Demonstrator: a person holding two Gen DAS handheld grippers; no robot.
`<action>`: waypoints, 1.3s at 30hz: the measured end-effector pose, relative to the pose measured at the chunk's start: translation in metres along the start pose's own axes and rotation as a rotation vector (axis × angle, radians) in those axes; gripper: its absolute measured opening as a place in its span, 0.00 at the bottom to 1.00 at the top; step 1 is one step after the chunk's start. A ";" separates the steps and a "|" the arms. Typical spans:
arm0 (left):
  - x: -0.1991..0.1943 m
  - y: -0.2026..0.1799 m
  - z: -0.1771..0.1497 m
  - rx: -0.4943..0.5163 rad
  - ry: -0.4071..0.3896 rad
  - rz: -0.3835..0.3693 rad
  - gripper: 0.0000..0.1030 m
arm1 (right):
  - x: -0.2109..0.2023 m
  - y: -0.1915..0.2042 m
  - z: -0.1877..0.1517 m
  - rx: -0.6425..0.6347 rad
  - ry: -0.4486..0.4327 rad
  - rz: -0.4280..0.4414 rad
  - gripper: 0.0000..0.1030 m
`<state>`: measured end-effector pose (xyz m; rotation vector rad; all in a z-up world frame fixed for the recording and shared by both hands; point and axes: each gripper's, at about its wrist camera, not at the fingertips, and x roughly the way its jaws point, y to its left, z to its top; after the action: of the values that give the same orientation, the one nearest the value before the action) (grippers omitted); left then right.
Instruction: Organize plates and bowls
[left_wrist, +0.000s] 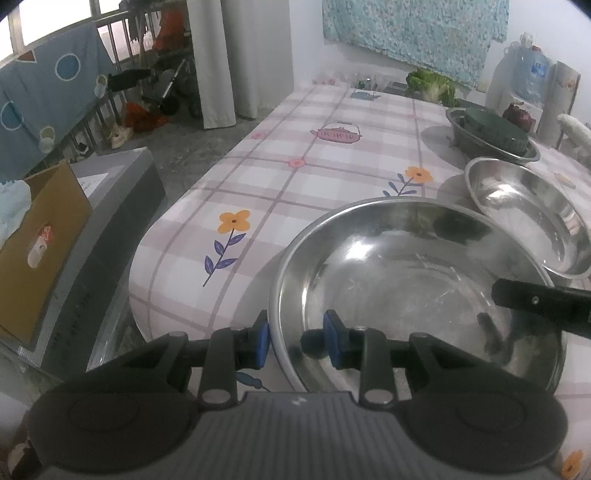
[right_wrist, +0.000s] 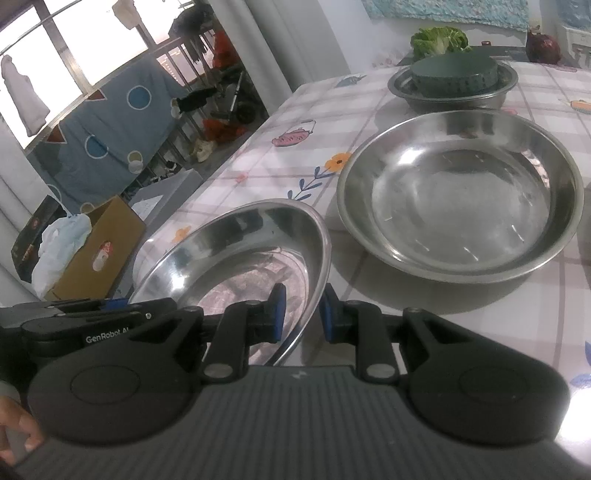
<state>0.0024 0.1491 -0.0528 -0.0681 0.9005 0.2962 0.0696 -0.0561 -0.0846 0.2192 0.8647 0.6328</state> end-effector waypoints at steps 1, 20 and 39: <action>0.000 0.000 0.000 0.000 0.000 0.000 0.30 | 0.000 0.000 0.000 -0.001 0.000 0.000 0.19; -0.007 0.000 0.000 0.014 -0.034 -0.024 0.30 | -0.007 0.003 -0.002 0.008 -0.013 -0.019 0.19; 0.015 0.003 -0.002 0.044 0.020 -0.056 0.30 | 0.005 -0.004 -0.014 0.061 0.002 -0.027 0.19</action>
<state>0.0081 0.1553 -0.0654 -0.0561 0.9226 0.2237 0.0629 -0.0572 -0.0984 0.2619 0.8886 0.5824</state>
